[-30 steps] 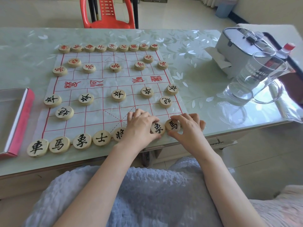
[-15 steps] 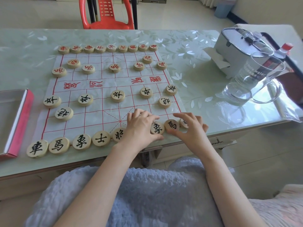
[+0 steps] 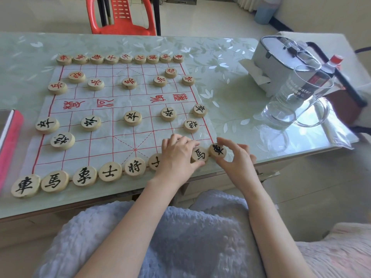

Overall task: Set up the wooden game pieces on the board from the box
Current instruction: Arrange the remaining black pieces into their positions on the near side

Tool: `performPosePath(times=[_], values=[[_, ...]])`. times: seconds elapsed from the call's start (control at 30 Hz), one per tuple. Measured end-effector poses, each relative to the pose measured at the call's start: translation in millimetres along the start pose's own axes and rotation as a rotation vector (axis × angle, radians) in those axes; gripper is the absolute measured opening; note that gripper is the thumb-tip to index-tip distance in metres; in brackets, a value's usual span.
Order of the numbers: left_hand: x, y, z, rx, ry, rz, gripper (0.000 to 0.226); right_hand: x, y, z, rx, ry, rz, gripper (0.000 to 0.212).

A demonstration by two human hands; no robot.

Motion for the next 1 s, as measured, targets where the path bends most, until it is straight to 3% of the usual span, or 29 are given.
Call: performPosePath(times=[0.17,0.7,0.83,1.0], values=[[-2.8,-1.0,-1.0,0.001,-0.001,0.024,0.056,-6.4,7.0,-3.3,0.103,0.023,-0.026,0.041],[-5.0,3.3,-6.9,0.021,-0.044,0.002,0.053,-5.8,9.5,-7.4,0.072,0.002,-0.060,0.043],[-4.3,2.9,-7.0,0.049,-0.061,0.000,0.061,1.2,6.4,-5.1,-0.056,0.008,-0.066,0.039],[-0.4,-9.5,11.5,0.136,0.004,0.023,0.043,5.1,-8.4,-0.6,-0.192,0.048,-0.037,0.029]])
Point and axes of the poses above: each hand's wrist, its own x-axis away from the middle knuckle, its own z-axis out of the back of the hand, y = z × x, the point moved 7 cm from there along -x, towards the middle knuckle, and after that the axes turned 14 degrees about -y, right-handed, at the moved point
